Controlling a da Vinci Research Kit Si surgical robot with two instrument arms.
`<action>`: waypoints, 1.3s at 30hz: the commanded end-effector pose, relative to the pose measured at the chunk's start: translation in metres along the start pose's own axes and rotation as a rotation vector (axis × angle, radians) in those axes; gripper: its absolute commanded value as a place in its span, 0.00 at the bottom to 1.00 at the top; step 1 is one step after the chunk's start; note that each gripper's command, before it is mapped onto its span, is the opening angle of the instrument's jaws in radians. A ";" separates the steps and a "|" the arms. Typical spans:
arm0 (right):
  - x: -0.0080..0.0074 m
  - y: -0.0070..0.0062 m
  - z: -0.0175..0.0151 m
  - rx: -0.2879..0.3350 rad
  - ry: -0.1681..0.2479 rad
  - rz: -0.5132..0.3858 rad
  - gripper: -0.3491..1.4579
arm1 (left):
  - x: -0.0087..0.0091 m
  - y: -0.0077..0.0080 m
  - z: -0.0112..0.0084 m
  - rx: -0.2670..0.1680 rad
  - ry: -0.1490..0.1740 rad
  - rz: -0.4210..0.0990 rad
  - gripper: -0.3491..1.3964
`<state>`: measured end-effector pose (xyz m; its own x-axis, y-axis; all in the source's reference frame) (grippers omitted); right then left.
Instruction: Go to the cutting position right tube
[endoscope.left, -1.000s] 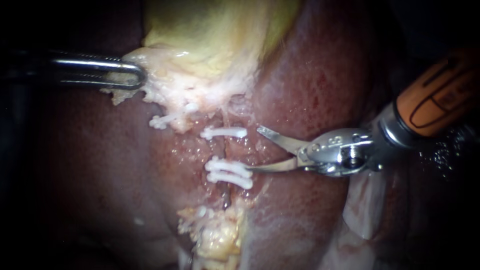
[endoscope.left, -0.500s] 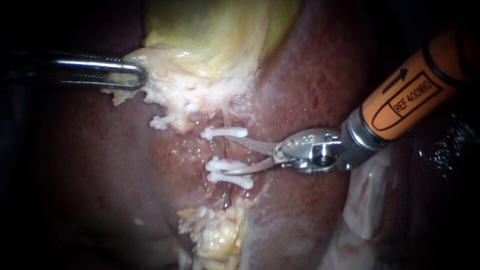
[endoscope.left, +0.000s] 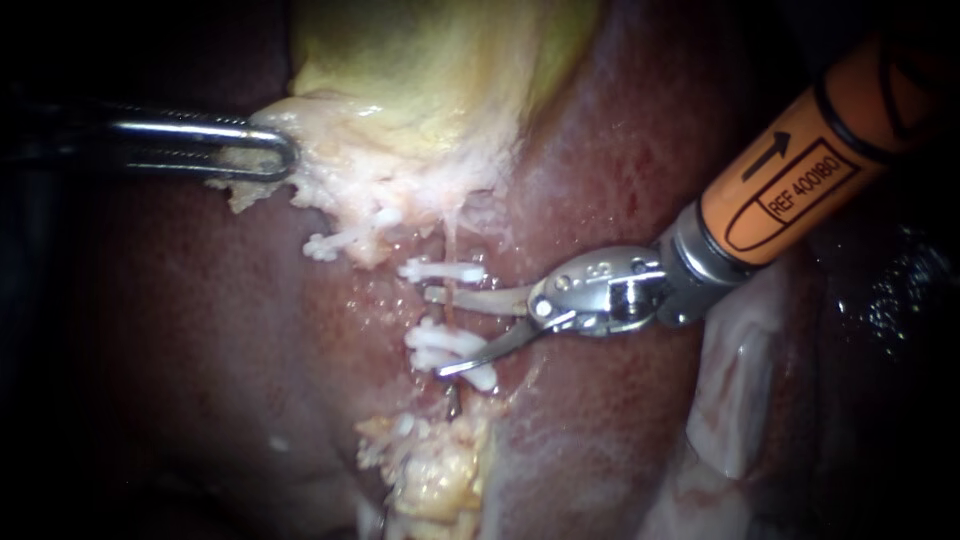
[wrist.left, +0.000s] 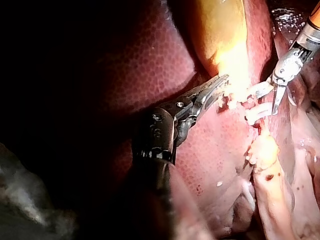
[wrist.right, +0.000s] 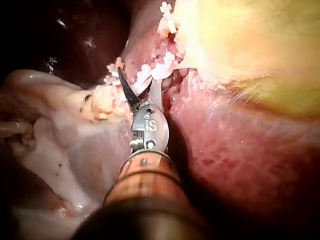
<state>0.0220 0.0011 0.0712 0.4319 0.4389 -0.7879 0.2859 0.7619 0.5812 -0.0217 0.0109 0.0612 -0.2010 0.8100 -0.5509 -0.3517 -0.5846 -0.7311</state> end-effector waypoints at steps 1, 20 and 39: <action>0.0001 0.0001 0.0002 0.003 0.013 0.012 0.92 | 0.0000 0.0000 0.0000 0.001 0.000 0.000 0.00; 0.0018 0.0003 0.0030 0.025 0.091 0.089 0.91 | 0.0001 0.0000 0.0003 0.002 0.000 -0.001 0.00; 0.0038 -0.0024 0.0035 0.055 0.092 0.132 0.91 | 0.0001 0.0000 0.0004 0.002 0.000 -0.001 0.00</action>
<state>0.0260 -0.0007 0.0675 0.3898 0.5785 -0.7165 0.2790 0.6673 0.6906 -0.0220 0.0110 0.0613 -0.2004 0.8105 -0.5504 -0.3539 -0.5837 -0.7308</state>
